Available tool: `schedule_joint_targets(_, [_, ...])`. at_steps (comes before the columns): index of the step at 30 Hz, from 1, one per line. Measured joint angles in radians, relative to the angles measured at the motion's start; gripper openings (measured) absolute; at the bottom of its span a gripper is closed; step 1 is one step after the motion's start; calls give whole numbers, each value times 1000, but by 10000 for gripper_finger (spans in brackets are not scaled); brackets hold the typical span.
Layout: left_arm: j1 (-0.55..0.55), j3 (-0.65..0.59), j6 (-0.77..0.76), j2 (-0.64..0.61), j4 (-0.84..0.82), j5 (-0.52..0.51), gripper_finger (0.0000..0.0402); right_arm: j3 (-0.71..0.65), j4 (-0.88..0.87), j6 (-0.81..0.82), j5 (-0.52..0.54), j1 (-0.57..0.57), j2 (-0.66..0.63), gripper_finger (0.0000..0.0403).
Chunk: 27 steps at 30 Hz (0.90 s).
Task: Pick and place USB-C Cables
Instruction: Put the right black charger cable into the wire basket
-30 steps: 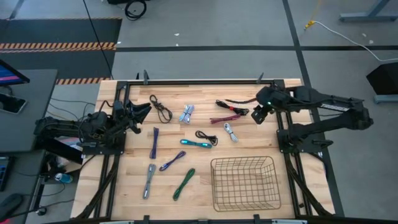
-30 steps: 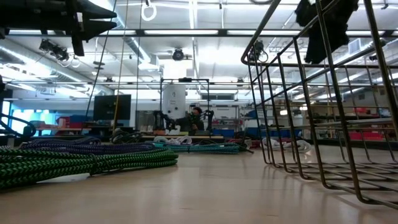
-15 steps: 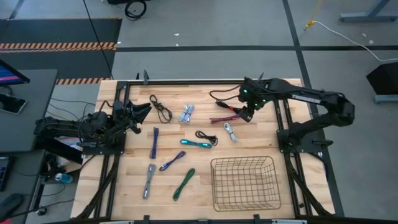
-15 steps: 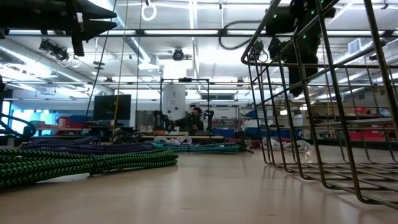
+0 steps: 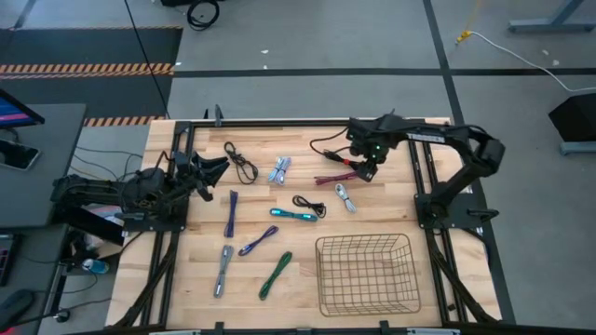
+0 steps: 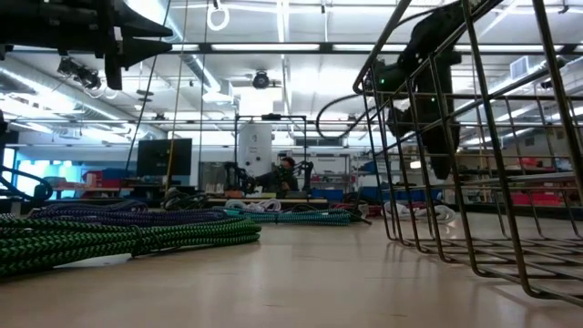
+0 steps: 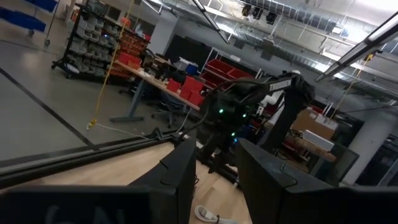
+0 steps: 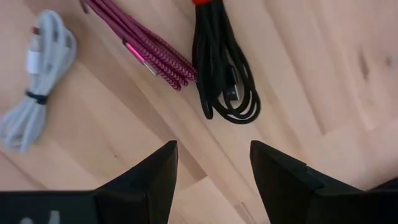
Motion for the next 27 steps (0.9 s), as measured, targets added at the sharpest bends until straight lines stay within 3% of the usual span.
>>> schedule_joint_targets(11, [0,0,0,0,0,0,121,0,87,-28,-19,0,120,209])
schedule_joint_targets(21, [0,0,0,0,0,-1,121,0,91,-46,49,-25,121,209])
schedule_joint_targets(27, [0,0,0,0,-1,0,121,-10,108,-38,25,-32,123,209])
